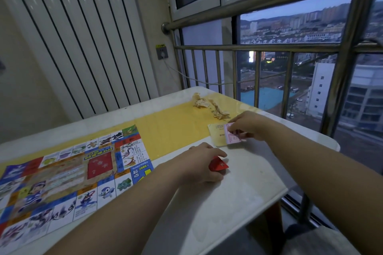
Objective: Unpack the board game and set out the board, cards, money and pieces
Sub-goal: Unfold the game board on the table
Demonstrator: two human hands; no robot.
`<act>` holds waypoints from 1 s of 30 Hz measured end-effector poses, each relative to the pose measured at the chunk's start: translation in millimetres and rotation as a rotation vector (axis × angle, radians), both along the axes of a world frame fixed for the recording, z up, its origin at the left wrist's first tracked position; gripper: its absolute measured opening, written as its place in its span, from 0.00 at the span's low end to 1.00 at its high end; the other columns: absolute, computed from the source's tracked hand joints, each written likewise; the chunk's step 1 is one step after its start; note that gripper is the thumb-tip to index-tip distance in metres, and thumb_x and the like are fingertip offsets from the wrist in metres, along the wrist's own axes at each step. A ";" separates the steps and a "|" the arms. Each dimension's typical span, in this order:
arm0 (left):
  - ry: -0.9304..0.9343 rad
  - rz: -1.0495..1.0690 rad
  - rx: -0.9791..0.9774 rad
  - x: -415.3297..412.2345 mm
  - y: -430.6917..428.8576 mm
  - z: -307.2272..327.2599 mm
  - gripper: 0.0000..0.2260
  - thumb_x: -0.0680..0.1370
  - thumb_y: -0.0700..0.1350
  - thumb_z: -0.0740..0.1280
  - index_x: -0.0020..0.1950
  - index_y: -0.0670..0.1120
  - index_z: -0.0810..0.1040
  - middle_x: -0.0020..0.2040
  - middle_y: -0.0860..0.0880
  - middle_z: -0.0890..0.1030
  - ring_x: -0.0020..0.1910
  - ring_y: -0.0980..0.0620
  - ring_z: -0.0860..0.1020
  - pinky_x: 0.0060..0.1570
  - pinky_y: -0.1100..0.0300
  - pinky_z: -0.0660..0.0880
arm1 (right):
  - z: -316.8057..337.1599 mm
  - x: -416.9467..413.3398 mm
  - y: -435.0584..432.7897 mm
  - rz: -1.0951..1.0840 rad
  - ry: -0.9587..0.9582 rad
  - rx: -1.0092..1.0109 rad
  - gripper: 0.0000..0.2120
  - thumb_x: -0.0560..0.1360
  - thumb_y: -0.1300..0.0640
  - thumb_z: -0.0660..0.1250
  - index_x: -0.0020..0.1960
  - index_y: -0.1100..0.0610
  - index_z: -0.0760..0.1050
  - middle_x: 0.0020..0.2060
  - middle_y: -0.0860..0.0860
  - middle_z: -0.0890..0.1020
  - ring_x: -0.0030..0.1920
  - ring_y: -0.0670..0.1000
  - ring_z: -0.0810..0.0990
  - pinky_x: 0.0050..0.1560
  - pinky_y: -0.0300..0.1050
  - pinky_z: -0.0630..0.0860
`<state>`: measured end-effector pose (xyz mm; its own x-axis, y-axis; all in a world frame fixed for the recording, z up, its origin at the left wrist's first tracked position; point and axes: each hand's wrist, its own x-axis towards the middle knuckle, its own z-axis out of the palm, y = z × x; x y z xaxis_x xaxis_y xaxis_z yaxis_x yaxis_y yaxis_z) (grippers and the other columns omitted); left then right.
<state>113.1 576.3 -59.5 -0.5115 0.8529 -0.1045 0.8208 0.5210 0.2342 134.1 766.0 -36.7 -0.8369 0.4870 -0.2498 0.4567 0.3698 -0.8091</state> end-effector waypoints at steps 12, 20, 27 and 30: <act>-0.071 0.047 0.219 6.3 -12.7 -12.5 0.24 0.73 0.55 0.70 0.67 0.56 0.67 0.64 0.53 0.69 0.59 0.55 0.69 0.59 0.61 0.69 | 9.2 22.5 -6.6 0.335 -0.151 0.119 0.15 0.77 0.61 0.65 0.63 0.56 0.75 0.52 0.55 0.78 0.50 0.50 0.75 0.49 0.42 0.73; -0.055 0.057 0.248 11.1 -17.8 -14.6 0.27 0.71 0.61 0.69 0.67 0.57 0.66 0.66 0.57 0.66 0.63 0.57 0.66 0.60 0.64 0.66 | -4.4 26.1 -19.3 0.446 -0.174 0.358 0.15 0.78 0.57 0.64 0.64 0.56 0.75 0.55 0.53 0.80 0.52 0.50 0.77 0.55 0.43 0.73; -0.032 0.112 0.277 9.9 -34.1 -5.6 0.25 0.74 0.58 0.67 0.69 0.56 0.66 0.74 0.53 0.60 0.71 0.54 0.61 0.67 0.58 0.63 | 0.0 32.3 -24.2 0.432 -0.095 0.464 0.21 0.78 0.55 0.64 0.70 0.54 0.69 0.66 0.52 0.73 0.61 0.50 0.73 0.56 0.38 0.68; 0.008 0.129 0.326 15.6 -47.0 1.7 0.21 0.76 0.56 0.65 0.69 0.56 0.67 0.74 0.55 0.60 0.71 0.55 0.61 0.67 0.57 0.64 | 12.4 35.1 -31.7 0.418 -0.030 0.472 0.19 0.78 0.57 0.64 0.68 0.54 0.70 0.66 0.52 0.74 0.62 0.50 0.73 0.60 0.41 0.68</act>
<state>128.8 529.2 -57.9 -0.6168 0.7692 0.1670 0.7558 0.5195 0.3986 169.2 734.3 -24.4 -0.9764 0.1835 -0.1139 0.2160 0.8361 -0.5043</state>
